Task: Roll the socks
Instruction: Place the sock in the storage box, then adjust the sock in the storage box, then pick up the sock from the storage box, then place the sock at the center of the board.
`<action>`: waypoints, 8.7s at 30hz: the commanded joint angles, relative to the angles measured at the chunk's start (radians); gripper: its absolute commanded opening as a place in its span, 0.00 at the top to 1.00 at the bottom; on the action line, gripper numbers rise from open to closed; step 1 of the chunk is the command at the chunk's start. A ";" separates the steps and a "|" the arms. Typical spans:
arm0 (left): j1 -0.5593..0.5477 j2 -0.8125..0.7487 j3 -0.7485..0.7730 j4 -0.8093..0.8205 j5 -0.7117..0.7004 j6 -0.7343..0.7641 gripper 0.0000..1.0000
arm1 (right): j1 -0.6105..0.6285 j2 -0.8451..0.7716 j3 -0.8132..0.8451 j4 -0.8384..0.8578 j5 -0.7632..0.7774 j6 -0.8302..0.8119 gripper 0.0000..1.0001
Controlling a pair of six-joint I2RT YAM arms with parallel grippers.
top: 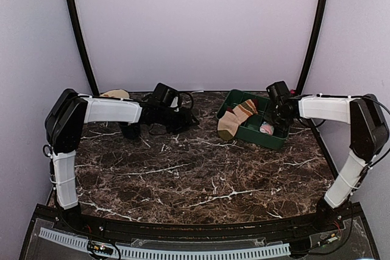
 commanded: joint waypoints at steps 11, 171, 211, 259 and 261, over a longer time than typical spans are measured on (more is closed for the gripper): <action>0.007 0.010 0.007 0.066 0.029 -0.010 0.46 | 0.041 0.201 0.218 -0.253 0.082 -0.052 1.00; 0.010 -0.106 -0.215 0.168 0.071 -0.030 0.39 | -0.026 0.324 0.364 -0.003 -0.420 -0.039 0.49; 0.010 -0.097 -0.186 0.149 0.066 -0.025 0.39 | -0.039 0.254 0.360 0.018 -0.395 -0.067 0.98; 0.009 -0.648 -0.504 -0.017 -0.121 -0.106 0.37 | 0.409 -0.102 0.353 -0.066 -0.440 -0.209 1.00; 0.009 -0.725 -0.543 -0.045 -0.167 -0.123 0.36 | 0.476 -0.104 0.349 -0.039 -0.452 -0.175 1.00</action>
